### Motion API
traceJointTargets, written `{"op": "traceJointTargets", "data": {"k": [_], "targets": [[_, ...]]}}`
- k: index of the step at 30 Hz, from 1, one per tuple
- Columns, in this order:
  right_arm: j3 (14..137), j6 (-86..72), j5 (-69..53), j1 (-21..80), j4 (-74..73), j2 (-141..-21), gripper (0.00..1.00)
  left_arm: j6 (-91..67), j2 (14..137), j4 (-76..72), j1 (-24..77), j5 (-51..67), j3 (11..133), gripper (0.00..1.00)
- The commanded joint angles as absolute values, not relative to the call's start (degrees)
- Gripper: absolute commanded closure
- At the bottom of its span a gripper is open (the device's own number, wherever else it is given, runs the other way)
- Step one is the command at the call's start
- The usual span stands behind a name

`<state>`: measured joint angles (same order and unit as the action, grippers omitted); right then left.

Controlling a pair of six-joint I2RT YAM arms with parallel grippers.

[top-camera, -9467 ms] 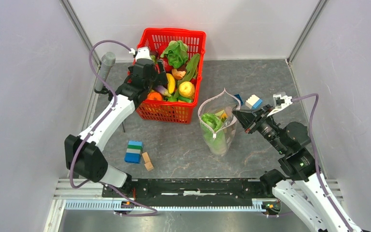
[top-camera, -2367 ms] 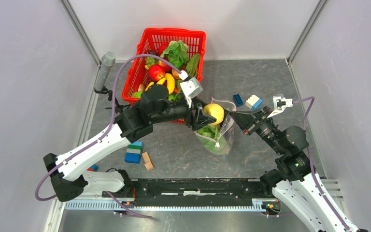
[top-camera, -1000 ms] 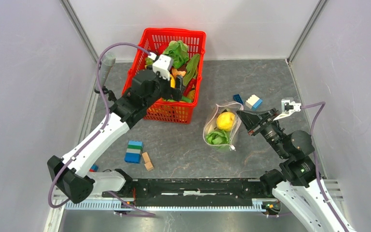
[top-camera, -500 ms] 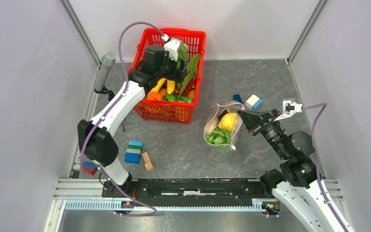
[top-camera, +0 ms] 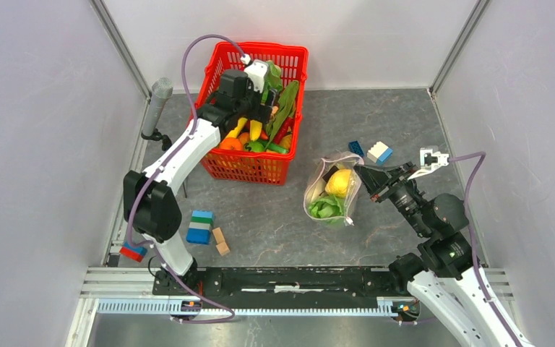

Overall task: Place the food in the zip-top bag and seal the zipper
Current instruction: Pick up the fake fruit from the bin.

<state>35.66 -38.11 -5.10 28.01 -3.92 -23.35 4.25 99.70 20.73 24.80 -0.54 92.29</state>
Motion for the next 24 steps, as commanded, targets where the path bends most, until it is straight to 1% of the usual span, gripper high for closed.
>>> {"op": "traceJointTargets", "data": {"k": [1, 4, 6, 8, 11, 14, 20, 24], "targets": [[37.4, -37.8, -4.8, 28.0, -2.1, -23.6, 0.93, 3.5, 96.3, 13.9, 23.5, -7.7, 88.8, 0.06], [37.6, -37.5, -4.9, 27.9, -2.4, -24.0, 0.93, 1.7, 96.1, 13.5, 23.4, -16.0, 87.2, 0.03], [37.8, -37.3, -4.8, 27.9, -2.8, -24.4, 0.93, 1.0, 95.3, 10.2, 22.5, -18.5, 84.7, 0.00], [38.0, -37.0, -4.8, 28.0, -3.1, -24.8, 0.93, -1.5, 94.8, 8.2, 21.5, -21.7, 83.4, 0.00], [37.9, -36.9, -4.7, 28.0, -2.9, -25.2, 0.93, -2.7, 95.3, 5.6, 20.2, -21.5, 82.6, 0.00], [37.7, -36.8, -4.3, 28.0, -2.7, -25.7, 0.93, -3.7, 98.4, 8.2, 18.8, -19.3, 85.6, 0.00], [37.9, -36.2, -3.9, 28.0, -2.2, -27.0, 0.93, -5.0, 100.1, 7.4, 18.0, -17.3, 83.9, 0.00], [38.1, -36.2, -4.6, 27.9, -2.1, -27.7, 0.93, -6.0, 99.3, 10.9, 18.0, -15.9, 83.4, 0.00]]}}
